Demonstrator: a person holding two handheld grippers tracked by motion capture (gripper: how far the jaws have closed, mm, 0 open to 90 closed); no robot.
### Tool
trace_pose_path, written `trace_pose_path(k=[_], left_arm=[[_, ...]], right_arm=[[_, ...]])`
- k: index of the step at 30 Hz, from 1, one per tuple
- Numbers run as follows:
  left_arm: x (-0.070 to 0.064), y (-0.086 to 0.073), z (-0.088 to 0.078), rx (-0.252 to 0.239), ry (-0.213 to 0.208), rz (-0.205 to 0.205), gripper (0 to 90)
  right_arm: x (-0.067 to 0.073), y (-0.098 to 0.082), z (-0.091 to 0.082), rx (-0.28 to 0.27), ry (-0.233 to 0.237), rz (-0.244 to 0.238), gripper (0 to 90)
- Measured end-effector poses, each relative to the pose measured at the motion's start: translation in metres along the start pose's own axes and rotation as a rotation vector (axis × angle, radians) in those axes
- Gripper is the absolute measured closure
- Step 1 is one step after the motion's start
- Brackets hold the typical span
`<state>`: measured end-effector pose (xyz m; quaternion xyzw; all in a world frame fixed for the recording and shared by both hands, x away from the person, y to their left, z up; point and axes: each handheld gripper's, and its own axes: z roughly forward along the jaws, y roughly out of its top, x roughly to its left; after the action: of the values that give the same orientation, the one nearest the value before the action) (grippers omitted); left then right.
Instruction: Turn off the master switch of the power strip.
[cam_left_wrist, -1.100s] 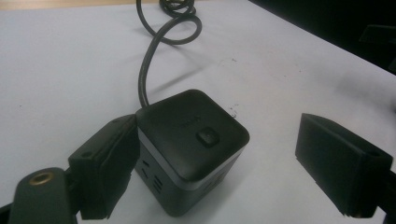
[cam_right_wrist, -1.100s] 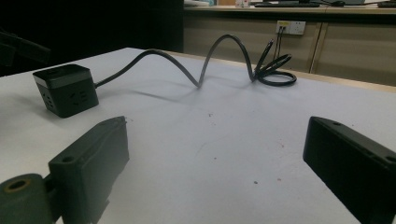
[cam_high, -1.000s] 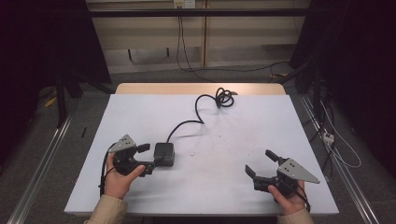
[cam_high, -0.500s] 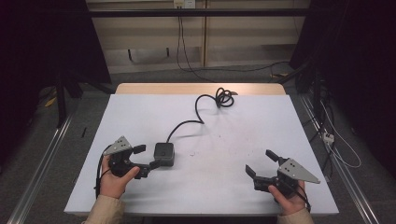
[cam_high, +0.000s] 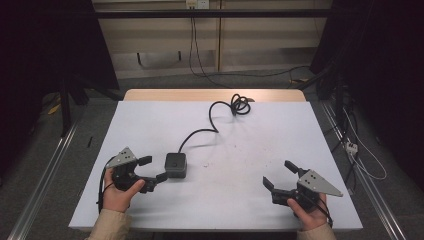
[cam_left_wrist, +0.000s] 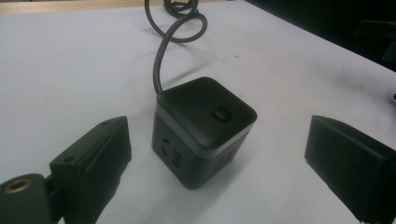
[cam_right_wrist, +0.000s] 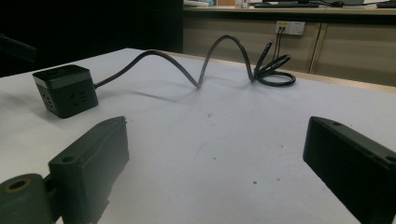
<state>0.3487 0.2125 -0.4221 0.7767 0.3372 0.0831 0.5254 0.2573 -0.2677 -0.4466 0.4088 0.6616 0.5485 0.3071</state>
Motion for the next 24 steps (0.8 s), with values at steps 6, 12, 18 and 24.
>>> trace_pose_path(k=[6, 12, 18, 24], left_arm=[[0.002, -0.001, -0.003, -0.003, 0.006, -0.003, 6.4], [0.004, -0.003, -0.005, -0.004, 0.009, -0.004, 6.4], [0.008, -0.005, -0.008, -0.005, 0.016, -0.009, 6.4], [0.01, -0.007, -0.011, -0.009, 0.02, -0.014, 6.4]], right_arm=[[0.0, 0.0, 0.0, -0.003, -0.001, 0.0, 6.1], [-0.001, 0.0, -0.001, 0.0, -0.001, -0.006, 6.1], [-0.001, 0.0, -0.001, -0.004, -0.003, -0.001, 6.1], [-0.002, 0.0, -0.001, -0.004, -0.005, -0.001, 6.1]])
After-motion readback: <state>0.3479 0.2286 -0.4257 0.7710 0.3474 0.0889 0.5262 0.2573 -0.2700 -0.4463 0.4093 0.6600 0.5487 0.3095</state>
